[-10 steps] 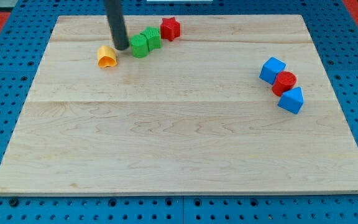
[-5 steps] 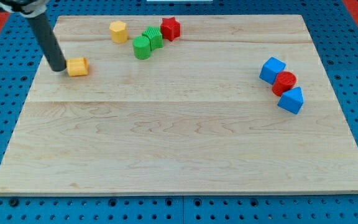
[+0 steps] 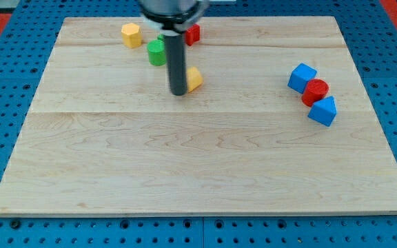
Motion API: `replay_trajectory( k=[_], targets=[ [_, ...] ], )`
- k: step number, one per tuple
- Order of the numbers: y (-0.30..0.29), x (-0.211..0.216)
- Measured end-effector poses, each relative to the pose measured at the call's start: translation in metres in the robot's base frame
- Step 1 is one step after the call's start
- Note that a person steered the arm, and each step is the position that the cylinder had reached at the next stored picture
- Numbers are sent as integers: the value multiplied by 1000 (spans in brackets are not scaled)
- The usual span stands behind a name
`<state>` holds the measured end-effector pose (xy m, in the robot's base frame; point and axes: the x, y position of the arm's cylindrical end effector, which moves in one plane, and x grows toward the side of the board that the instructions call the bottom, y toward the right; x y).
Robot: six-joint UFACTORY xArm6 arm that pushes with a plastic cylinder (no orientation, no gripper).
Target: Place the yellow heart to top right side of the board
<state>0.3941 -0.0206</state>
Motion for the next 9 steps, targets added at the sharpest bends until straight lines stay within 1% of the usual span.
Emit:
replay_trajectory(
  k=[1, 3, 4, 5, 6, 7, 9],
  targets=[
    [-3, -28],
    [0, -52],
    [1, -86],
    [25, -101],
    [70, -88],
    [95, -67],
    [89, -94]
  ],
)
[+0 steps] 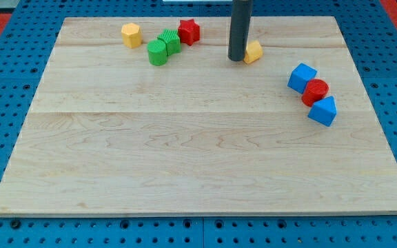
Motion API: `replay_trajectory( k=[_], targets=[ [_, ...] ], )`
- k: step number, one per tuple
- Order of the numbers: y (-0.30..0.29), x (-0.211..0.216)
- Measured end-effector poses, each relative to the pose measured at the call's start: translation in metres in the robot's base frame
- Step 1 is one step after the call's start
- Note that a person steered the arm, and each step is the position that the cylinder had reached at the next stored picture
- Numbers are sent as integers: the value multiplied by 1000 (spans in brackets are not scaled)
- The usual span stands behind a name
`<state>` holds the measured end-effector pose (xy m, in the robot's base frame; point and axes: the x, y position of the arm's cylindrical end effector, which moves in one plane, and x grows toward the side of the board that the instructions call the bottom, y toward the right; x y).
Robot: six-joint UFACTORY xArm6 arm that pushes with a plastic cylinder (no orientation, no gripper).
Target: Place the yellow heart to top right side of the board
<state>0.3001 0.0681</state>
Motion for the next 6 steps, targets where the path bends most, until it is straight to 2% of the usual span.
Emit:
replay_trajectory(
  k=[4, 6],
  targets=[
    [95, -19],
    [89, -17]
  ],
)
